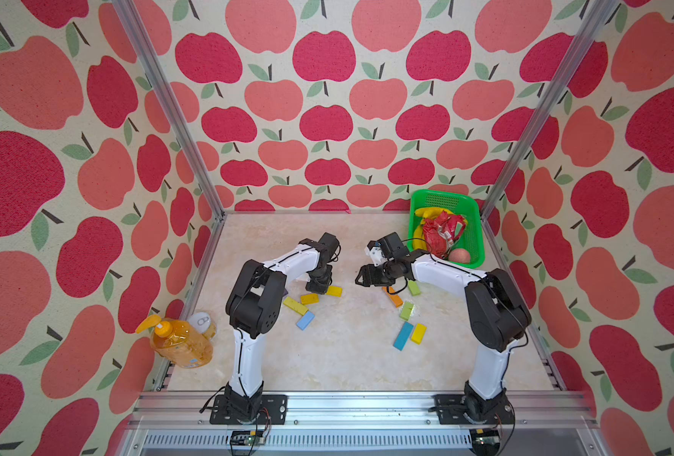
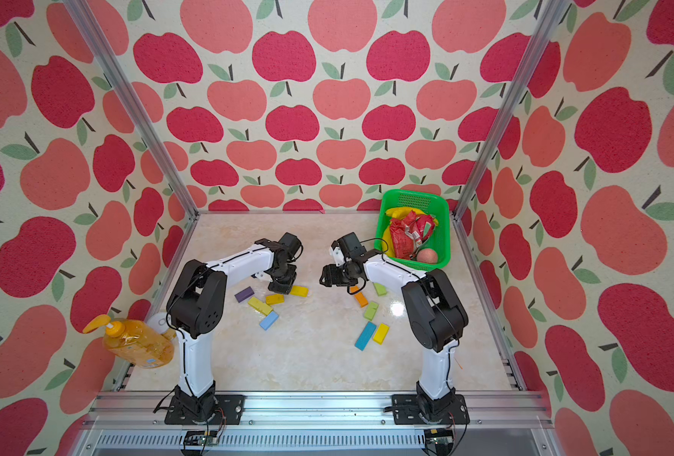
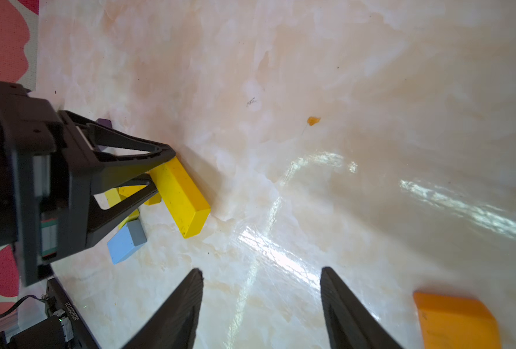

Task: Assemble the letter p with building blocks
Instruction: Adjust the building block at the center of the board.

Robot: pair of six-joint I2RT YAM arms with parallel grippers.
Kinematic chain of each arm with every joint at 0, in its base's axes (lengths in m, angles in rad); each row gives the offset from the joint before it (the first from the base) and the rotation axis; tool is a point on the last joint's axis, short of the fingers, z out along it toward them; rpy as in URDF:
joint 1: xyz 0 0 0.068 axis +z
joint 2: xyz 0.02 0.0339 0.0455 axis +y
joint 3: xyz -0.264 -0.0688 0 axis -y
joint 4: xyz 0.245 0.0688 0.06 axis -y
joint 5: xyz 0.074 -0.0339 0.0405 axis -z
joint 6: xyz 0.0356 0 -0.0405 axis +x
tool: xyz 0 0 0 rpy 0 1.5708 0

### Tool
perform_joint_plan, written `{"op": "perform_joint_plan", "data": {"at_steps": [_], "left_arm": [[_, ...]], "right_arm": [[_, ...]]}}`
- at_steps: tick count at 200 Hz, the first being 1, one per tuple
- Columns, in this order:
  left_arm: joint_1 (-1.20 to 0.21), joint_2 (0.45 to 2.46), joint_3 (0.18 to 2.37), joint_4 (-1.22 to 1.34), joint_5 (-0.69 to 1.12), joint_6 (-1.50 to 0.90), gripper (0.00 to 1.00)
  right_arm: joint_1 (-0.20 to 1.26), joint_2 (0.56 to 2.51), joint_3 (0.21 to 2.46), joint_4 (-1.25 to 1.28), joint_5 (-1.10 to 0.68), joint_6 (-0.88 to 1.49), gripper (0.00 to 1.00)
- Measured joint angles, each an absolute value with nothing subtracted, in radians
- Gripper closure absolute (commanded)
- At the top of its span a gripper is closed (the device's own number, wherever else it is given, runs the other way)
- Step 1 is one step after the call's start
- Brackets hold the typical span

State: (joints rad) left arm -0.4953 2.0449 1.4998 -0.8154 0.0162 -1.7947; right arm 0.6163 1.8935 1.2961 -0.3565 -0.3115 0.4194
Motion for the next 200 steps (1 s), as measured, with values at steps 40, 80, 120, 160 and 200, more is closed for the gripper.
{"op": "perform_joint_plan", "data": {"at_steps": [40, 80, 120, 160, 200], "left_arm": [[-0.49, 2.048, 1.503, -0.815, -0.016, -1.85, 0.64], [-0.463, 2.072, 1.518, -0.761, -0.012, -1.859, 0.27], [-0.452, 2.058, 1.501, -0.696, -0.023, -1.826, 0.18], [-0.469, 1.967, 1.506, -0.759, -0.177, -1.594, 0.24], [-0.469, 1.9, 1.562, -0.757, -0.272, -1.094, 0.34]], "right_arm": [[0.613, 1.9, 1.298, -0.357, -0.315, 0.42, 0.3], [0.613, 1.902, 1.3, -0.356, -0.317, 0.42, 0.28], [0.613, 1.913, 1.311, -0.356, -0.32, 0.42, 0.29], [0.613, 1.913, 1.322, -0.35, -0.336, 0.421, 0.33], [0.613, 1.917, 1.323, -0.309, -0.375, 0.458, 0.52]]}}
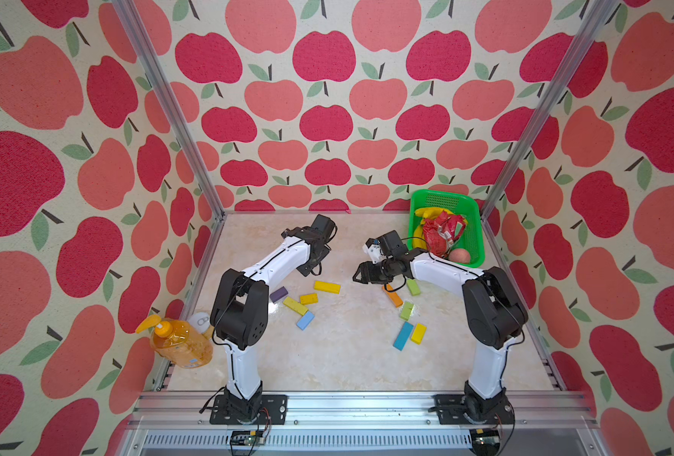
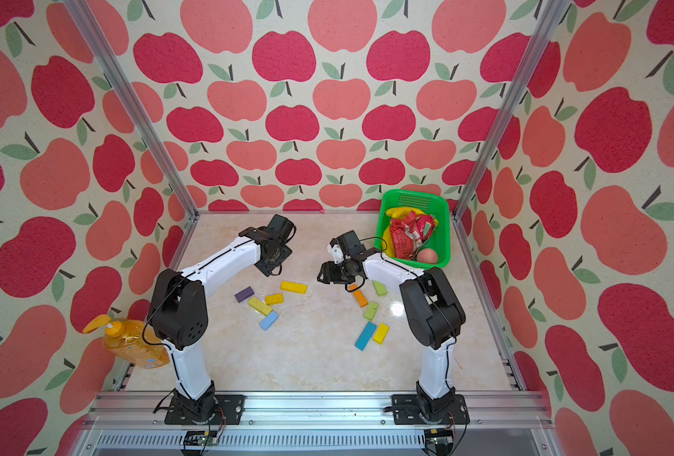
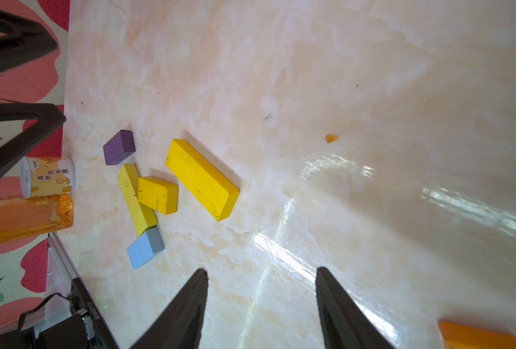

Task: Assemble the letter p with building blocks
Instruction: Adjust the building block at the center of the board.

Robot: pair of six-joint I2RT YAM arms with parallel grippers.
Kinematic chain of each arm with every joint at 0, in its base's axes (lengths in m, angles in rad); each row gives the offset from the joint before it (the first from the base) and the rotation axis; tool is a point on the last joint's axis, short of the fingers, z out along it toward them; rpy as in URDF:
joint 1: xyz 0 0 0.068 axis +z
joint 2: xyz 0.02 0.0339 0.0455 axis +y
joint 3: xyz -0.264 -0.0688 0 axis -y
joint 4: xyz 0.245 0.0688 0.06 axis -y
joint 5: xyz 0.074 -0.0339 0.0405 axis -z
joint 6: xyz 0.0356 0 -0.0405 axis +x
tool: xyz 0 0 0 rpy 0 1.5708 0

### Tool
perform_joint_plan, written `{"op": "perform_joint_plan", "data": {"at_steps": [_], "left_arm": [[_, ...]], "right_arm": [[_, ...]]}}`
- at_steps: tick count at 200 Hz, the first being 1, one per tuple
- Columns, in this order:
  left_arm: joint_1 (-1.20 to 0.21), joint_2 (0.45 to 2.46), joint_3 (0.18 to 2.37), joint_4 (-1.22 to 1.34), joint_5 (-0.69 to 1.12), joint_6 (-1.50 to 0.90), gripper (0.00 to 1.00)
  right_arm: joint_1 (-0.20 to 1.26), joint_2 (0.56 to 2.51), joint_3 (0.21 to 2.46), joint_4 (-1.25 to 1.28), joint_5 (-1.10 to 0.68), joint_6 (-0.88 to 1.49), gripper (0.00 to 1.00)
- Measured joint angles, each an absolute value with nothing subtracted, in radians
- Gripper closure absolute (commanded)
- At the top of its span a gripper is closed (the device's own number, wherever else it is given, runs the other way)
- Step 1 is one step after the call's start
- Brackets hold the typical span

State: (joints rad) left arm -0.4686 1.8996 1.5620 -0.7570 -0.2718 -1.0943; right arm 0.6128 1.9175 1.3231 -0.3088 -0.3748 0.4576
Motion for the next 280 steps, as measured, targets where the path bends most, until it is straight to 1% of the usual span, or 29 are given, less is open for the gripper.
{"op": "perform_joint_plan", "data": {"at_steps": [9, 19, 22, 23, 37, 48, 61, 67, 83, 95, 101, 119, 141, 226, 280], "left_arm": [[-0.459, 1.9, 1.55, -0.742, -0.25, -0.997, 0.41], [-0.445, 1.9, 1.517, -0.722, -0.208, -0.902, 0.47], [-0.44, 1.9, 1.505, -0.719, -0.2, -0.874, 0.5], [-0.438, 1.9, 1.5, -0.715, -0.193, -0.868, 0.52], [-0.418, 1.9, 1.43, -0.684, -0.118, -0.778, 0.61], [-0.402, 1.896, 1.362, -0.65, -0.056, -0.712, 0.68], [-0.388, 1.886, 1.295, -0.627, 0.016, -0.659, 0.78], [-0.384, 1.878, 1.272, -0.622, 0.044, -0.636, 0.79], [-0.381, 1.853, 1.243, -0.615, 0.088, -0.585, 0.88], [-0.38, 1.829, 1.242, -0.611, 0.105, -0.548, 0.91], [-0.38, 1.818, 1.243, -0.607, 0.108, -0.535, 0.92], [-0.38, 1.793, 1.243, -0.594, 0.114, -0.5, 0.94], [-0.377, 1.793, 1.242, -0.586, 0.113, -0.471, 1.0], [-0.342, 1.85, 1.226, -0.508, 0.136, -0.454, 1.0], [-0.339, 1.882, 1.216, -0.478, 0.162, -0.454, 1.0]], "right_arm": [[0.613, 1.927, 1.33, -0.303, -0.385, 0.47, 0.57], [0.613, 1.945, 1.343, -0.299, -0.397, 0.479, 0.6], [0.613, 1.95, 1.346, -0.298, -0.399, 0.484, 0.62], [0.613, 1.951, 1.347, -0.297, -0.4, 0.484, 0.63], [0.615, 1.975, 1.353, -0.285, -0.411, 0.497, 0.73], [0.619, 1.984, 1.353, -0.282, -0.414, 0.516, 0.83], [0.624, 1.988, 1.353, -0.277, -0.417, 0.531, 0.87], [0.628, 1.988, 1.353, -0.274, -0.418, 0.535, 0.89], [0.641, 1.988, 1.353, -0.258, -0.419, 0.548, 0.93], [0.653, 1.988, 1.353, -0.25, -0.419, 0.556, 0.98], [0.659, 1.988, 1.353, -0.248, -0.42, 0.56, 1.0], [0.675, 1.988, 1.348, -0.24, -0.418, 0.567, 1.0], [0.69, 1.988, 1.33, -0.228, -0.417, 0.575, 1.0], [0.7, 2.028, 1.298, -0.213, -0.413, 0.604, 1.0], [0.699, 2.099, 1.351, -0.208, -0.429, 0.611, 1.0]]}}
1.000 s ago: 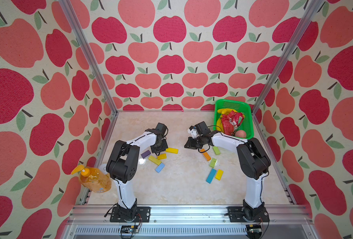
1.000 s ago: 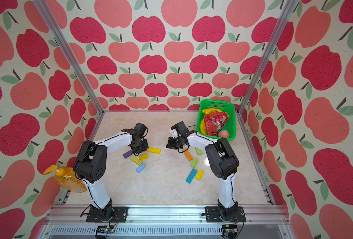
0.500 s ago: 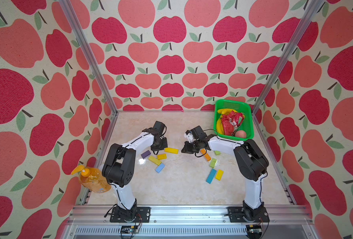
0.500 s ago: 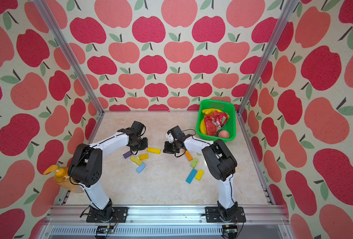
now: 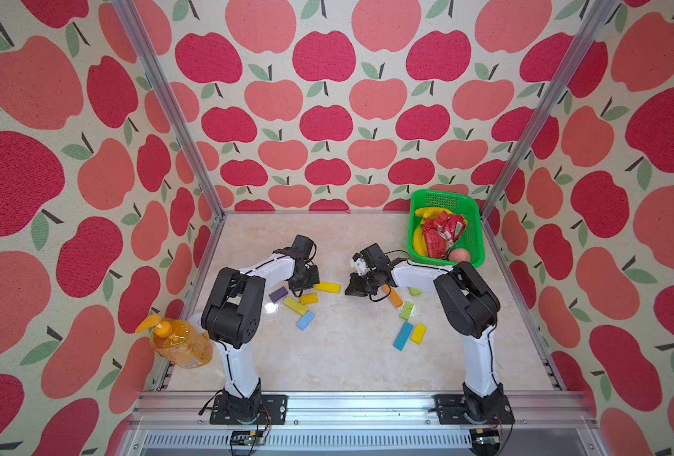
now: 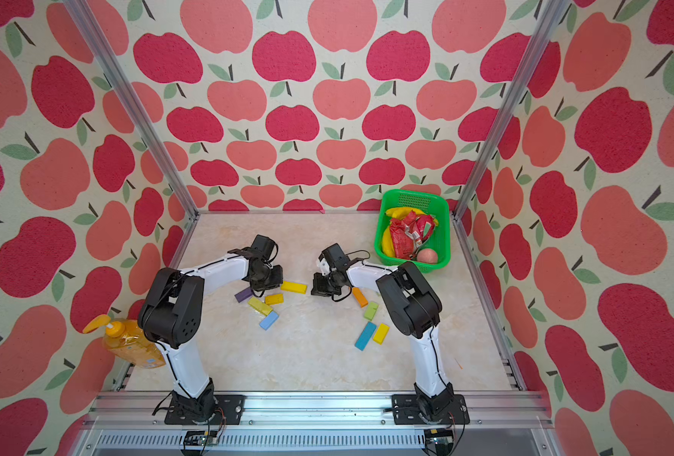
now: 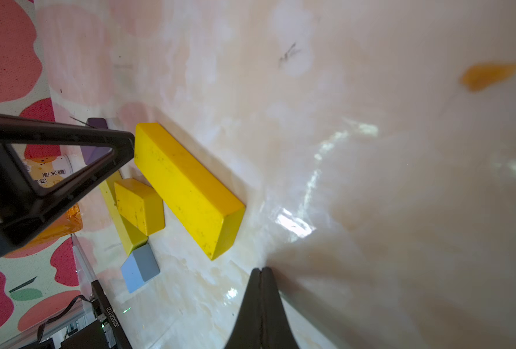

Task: Assemble the letter p with building blocks
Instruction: Adjust the building block at the center of the board.

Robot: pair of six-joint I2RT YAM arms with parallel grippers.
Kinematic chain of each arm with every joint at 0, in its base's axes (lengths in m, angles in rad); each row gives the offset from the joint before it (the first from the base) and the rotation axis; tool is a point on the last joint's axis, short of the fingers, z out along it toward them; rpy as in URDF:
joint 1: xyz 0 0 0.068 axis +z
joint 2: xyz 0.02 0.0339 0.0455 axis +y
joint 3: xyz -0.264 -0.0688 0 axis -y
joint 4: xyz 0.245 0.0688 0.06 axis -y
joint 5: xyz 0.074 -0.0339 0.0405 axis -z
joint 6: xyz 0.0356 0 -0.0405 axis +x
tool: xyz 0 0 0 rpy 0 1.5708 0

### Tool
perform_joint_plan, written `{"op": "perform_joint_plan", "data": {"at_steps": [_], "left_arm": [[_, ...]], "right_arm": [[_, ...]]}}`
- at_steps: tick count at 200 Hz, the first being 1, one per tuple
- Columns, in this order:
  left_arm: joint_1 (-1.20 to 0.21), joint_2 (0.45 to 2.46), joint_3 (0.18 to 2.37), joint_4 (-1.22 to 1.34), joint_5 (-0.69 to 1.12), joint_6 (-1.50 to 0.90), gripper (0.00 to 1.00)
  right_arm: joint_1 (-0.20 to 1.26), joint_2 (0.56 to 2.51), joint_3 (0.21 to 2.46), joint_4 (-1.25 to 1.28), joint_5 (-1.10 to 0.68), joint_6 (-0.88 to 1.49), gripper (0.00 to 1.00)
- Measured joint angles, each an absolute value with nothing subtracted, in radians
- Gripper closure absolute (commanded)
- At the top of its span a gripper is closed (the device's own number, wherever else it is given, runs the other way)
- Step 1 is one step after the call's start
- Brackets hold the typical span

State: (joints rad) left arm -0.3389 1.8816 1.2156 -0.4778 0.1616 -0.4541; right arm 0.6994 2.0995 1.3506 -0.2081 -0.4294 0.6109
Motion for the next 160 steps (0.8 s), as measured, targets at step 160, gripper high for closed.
{"op": "perform_joint_plan", "data": {"at_steps": [160], "left_arm": [[-0.331, 1.951, 1.256, -0.43, 0.264, -0.466, 1.0]], "right_arm": [[0.652, 2.212, 1.555, -0.355, -0.48, 0.532, 1.0]]}}
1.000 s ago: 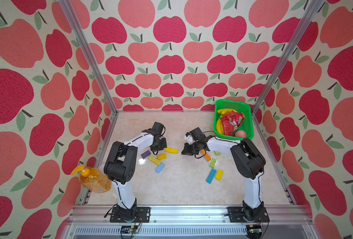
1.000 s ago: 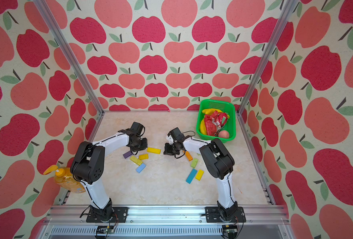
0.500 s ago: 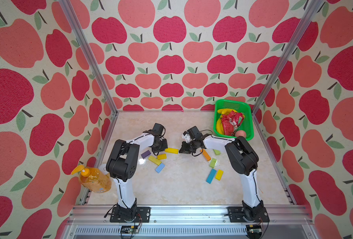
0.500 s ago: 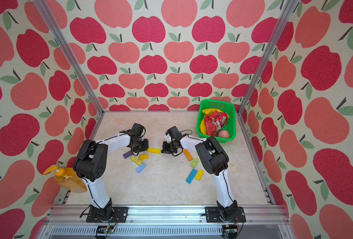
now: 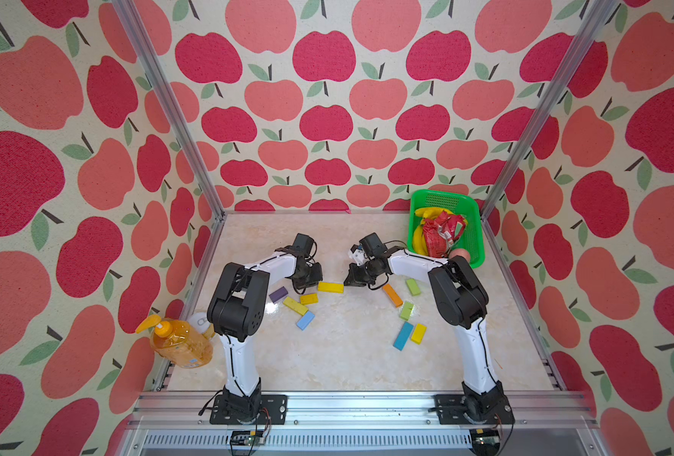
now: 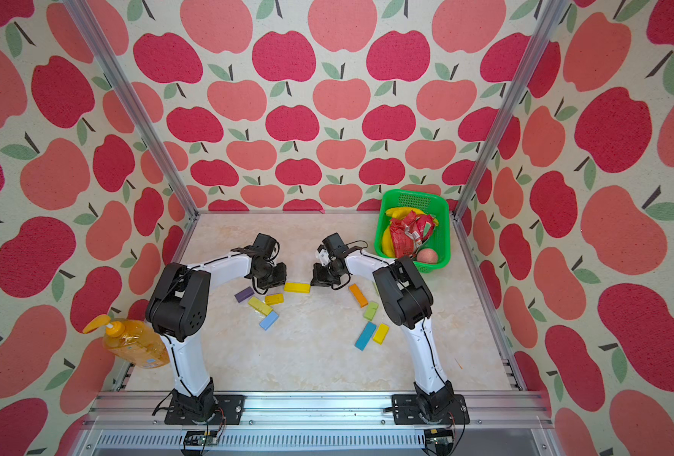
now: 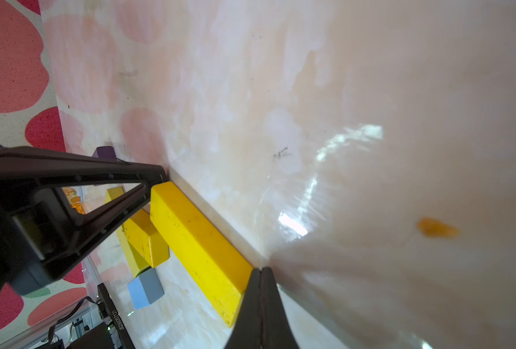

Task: Assemble the letter p with building blocks
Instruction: Adjust the building block at the center of the board.

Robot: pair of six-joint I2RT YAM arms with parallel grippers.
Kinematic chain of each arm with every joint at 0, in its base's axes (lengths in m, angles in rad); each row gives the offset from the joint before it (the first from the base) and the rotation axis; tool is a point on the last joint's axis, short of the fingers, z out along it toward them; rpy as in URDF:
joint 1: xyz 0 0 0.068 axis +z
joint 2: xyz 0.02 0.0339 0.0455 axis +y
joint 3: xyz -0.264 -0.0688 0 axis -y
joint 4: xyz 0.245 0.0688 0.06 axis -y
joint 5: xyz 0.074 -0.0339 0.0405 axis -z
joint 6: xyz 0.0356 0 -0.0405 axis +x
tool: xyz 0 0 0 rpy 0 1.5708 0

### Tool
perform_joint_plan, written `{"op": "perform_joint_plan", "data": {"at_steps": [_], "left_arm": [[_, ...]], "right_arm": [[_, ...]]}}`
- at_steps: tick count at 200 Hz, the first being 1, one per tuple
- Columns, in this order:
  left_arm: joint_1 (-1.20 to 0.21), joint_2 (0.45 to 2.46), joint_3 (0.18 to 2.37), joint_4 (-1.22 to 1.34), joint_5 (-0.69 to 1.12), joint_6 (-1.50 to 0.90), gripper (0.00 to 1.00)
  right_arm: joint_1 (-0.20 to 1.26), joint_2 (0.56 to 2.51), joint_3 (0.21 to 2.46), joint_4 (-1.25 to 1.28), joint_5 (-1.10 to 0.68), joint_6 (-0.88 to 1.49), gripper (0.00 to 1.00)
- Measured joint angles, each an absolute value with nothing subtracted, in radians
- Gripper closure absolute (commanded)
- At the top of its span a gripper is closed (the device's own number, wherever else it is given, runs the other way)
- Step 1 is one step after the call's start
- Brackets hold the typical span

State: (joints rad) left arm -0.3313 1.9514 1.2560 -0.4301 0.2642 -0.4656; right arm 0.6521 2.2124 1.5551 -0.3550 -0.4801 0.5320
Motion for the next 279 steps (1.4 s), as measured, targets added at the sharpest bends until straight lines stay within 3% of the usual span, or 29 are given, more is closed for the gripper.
{"op": "perform_joint_plan", "data": {"at_steps": [169, 279], "left_arm": [[-0.364, 1.918, 1.216, -0.434, 0.218, -0.456, 1.0], [-0.334, 1.954, 1.264, -0.436, 0.222, -0.453, 1.0]], "right_arm": [[0.665, 2.17, 1.47, -0.341, -0.519, 0.551, 1.0], [0.64, 2.286, 1.67, -0.423, -0.522, 0.543, 1.0]]}}
